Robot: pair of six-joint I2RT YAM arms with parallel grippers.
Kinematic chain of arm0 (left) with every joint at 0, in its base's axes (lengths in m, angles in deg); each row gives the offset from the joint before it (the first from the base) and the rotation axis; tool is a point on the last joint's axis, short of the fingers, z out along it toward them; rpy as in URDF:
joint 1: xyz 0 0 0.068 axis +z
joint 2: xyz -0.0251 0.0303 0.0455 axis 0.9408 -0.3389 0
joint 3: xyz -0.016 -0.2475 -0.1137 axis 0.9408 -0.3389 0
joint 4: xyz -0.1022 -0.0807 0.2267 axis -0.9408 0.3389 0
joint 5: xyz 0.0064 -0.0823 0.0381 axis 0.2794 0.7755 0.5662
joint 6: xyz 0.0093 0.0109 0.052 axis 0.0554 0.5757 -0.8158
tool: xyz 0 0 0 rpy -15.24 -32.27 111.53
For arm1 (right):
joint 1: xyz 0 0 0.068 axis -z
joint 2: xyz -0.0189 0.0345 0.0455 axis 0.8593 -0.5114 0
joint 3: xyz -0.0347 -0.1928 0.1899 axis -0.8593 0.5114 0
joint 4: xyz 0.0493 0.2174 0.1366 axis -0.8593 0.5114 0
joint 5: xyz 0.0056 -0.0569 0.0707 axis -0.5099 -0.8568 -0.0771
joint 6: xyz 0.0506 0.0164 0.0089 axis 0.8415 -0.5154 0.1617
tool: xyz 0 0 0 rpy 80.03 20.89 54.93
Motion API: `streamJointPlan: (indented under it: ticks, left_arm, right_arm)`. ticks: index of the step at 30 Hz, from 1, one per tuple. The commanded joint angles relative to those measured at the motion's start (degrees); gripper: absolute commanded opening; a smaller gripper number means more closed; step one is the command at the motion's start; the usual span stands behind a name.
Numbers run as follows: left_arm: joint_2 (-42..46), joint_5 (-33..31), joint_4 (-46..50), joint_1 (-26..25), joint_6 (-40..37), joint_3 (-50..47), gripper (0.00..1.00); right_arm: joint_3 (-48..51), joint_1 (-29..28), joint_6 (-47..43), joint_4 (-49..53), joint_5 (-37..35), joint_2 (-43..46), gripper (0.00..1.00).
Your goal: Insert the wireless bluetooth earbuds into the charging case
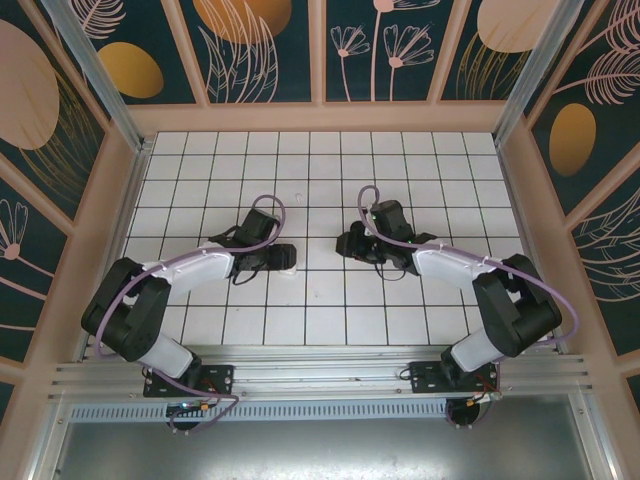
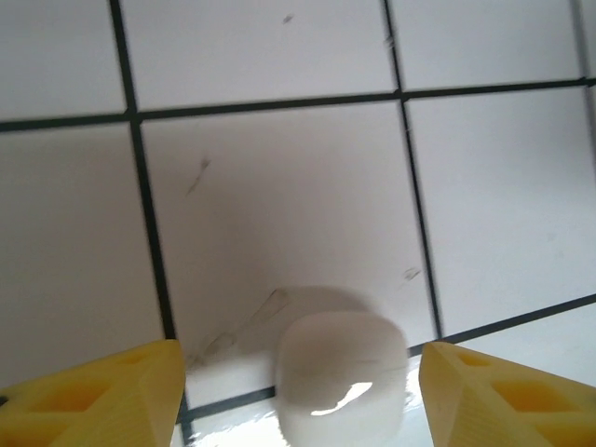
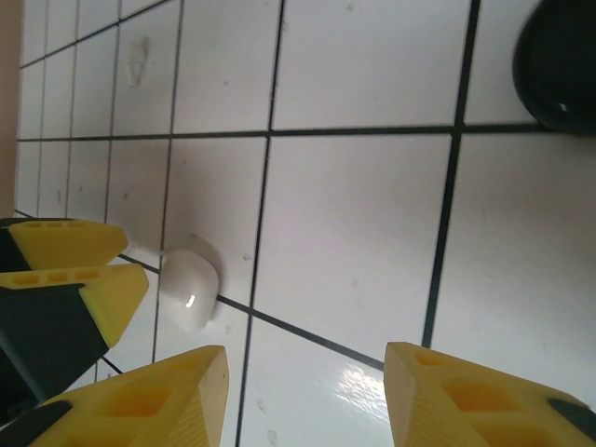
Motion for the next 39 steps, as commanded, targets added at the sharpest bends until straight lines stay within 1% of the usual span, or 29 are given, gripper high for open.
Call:
streamJointPlan:
  ticks: [1, 5, 8, 15, 19, 20, 23, 27, 30, 31, 35, 39]
  left_arm:
    - [-0.50, -3.83, 4.20, -2.22, 4.03, 1.02, 0.68]
    - [-2.58, -2.97, 4.56, -5.26, 8.62, 1.89, 0.70]
    - [-4.23, -3.95, 4.19, -6.88, 9.49, 2.34, 0.70]
    - [-8.32, -6.38, 4.38, -7.23, 6.80, 4.31, 0.68]
    - [-9.28, -6.53, 4.48, -7.27, 5.68, 5.16, 0.66]
    - [-9.28, -6.59, 4.48, -7.28, 5.52, 5.31, 0.64]
    - [-9.00, -6.59, 5.25, -7.22, 5.32, 5.40, 0.52]
    - [-7.11, -6.85, 5.06, -7.24, 4.57, 4.82, 0.42]
    - [-5.74, -6.19, 2.90, -7.23, 2.74, 3.66, 0.40]
    - [-5.05, -5.81, 1.72, -7.27, 1.98, 3.09, 0.39]
    - [0.03, -3.72, -4.54, -7.27, -3.79, 0.49, 0.35]
    - [6.36, -0.75, -11.13, -7.21, -10.25, -1.25, 0.31]
  right_arm:
    - [0.97, 0.20, 2.39, -3.54, 0.42, 1.69, 0.48]
    - [0.29, 0.25, 2.37, -3.79, 0.68, 1.21, 0.48]
    - [-0.08, 0.22, 2.32, -3.77, 0.76, 1.11, 0.48]
    - [0.68, 0.21, 2.67, -4.30, 1.29, 0.96, 0.48]
    - [1.14, 0.20, 3.18, -4.78, 1.37, 1.07, 0.48]
    - [1.20, 0.23, 3.40, -4.95, 1.45, 1.09, 0.48]
    - [1.32, 0.21, 3.88, -5.53, 1.75, 1.13, 0.48]
    - [1.32, 0.27, 4.55, -6.39, 2.16, 1.00, 0.48]
    - [1.41, 0.26, 5.54, -7.72, 3.24, 0.93, 0.48]
    - [1.41, 1.46, 5.99, -8.25, 3.76, 0.79, 0.48]
    - [1.51, 2.17, 7.95, -11.60, 7.41, 1.06, 0.48]
    - [1.52, 2.08, 9.77, -16.18, 10.64, 3.75, 0.48]
